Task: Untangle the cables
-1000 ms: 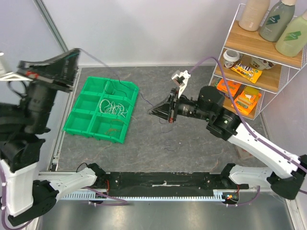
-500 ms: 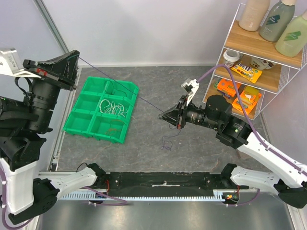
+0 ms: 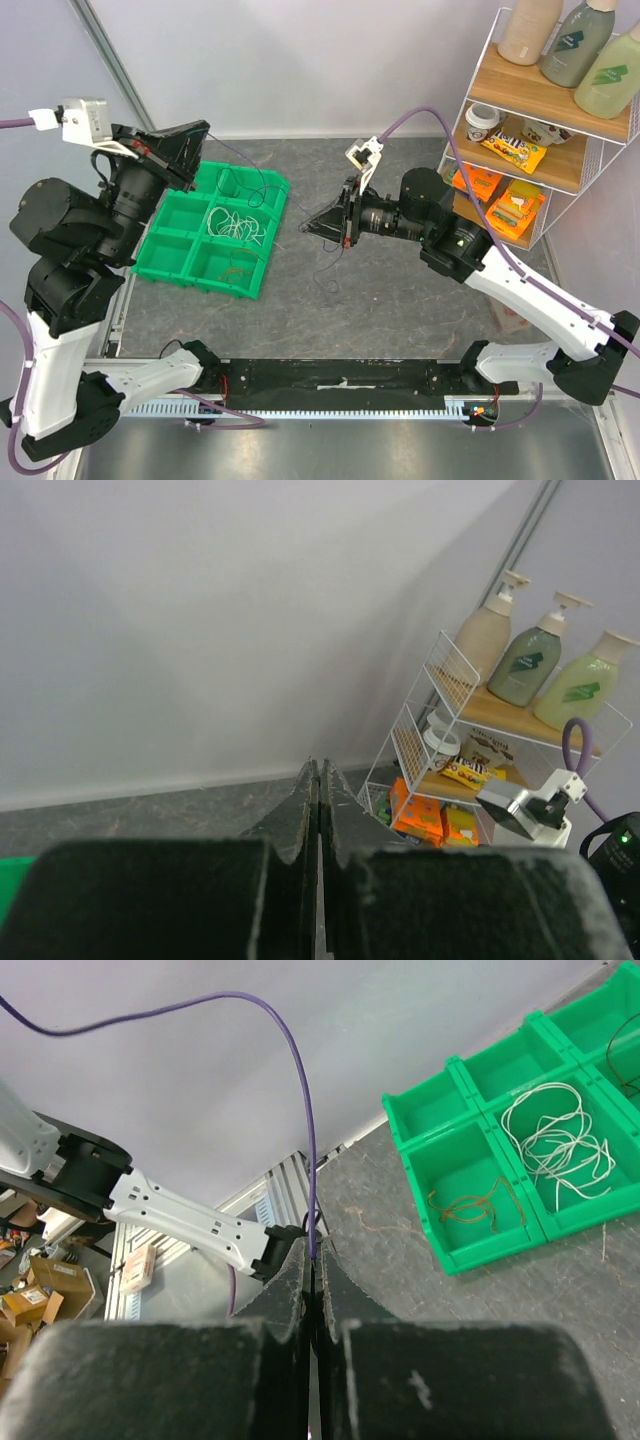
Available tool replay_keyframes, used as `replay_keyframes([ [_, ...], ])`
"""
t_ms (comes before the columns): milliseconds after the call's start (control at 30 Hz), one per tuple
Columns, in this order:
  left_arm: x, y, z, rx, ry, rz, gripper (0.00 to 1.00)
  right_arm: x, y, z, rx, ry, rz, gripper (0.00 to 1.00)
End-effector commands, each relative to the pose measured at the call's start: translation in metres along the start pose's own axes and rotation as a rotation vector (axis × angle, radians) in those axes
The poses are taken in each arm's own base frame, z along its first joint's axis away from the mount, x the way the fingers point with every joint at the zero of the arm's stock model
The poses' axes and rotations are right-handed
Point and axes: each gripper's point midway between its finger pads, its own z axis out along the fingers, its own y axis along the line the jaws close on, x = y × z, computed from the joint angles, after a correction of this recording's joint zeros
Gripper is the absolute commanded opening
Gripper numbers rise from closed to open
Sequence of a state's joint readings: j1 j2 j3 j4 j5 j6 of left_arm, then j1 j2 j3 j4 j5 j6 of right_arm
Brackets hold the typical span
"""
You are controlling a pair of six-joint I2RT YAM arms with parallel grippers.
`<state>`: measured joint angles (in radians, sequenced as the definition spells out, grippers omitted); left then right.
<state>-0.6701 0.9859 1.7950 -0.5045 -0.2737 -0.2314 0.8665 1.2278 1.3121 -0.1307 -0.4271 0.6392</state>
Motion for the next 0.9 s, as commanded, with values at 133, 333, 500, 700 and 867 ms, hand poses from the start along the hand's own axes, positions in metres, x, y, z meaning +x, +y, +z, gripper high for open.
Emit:
replay_keyframes([
  [133,0.093,0.004,0.0,-0.014,0.248,-0.093,0.02,0.072,-0.046,-0.022,0.154,0.109,0.067,0.0],
  [333,0.266,0.031,-0.028,-0.131,0.663,-0.191,0.02,0.224,-0.102,-0.063,0.317,0.525,0.246,0.04],
  [500,0.384,0.038,-0.071,-0.173,0.955,-0.311,0.02,0.24,-0.114,-0.071,0.362,0.54,0.249,0.11],
  [700,0.465,0.026,-0.108,-0.123,1.281,-0.379,0.02,0.25,-0.126,-0.07,0.408,0.593,0.248,0.18],
  [867,0.482,0.021,-0.114,-0.1,1.328,-0.39,0.06,0.255,-0.131,-0.079,0.426,0.614,0.224,0.27],
])
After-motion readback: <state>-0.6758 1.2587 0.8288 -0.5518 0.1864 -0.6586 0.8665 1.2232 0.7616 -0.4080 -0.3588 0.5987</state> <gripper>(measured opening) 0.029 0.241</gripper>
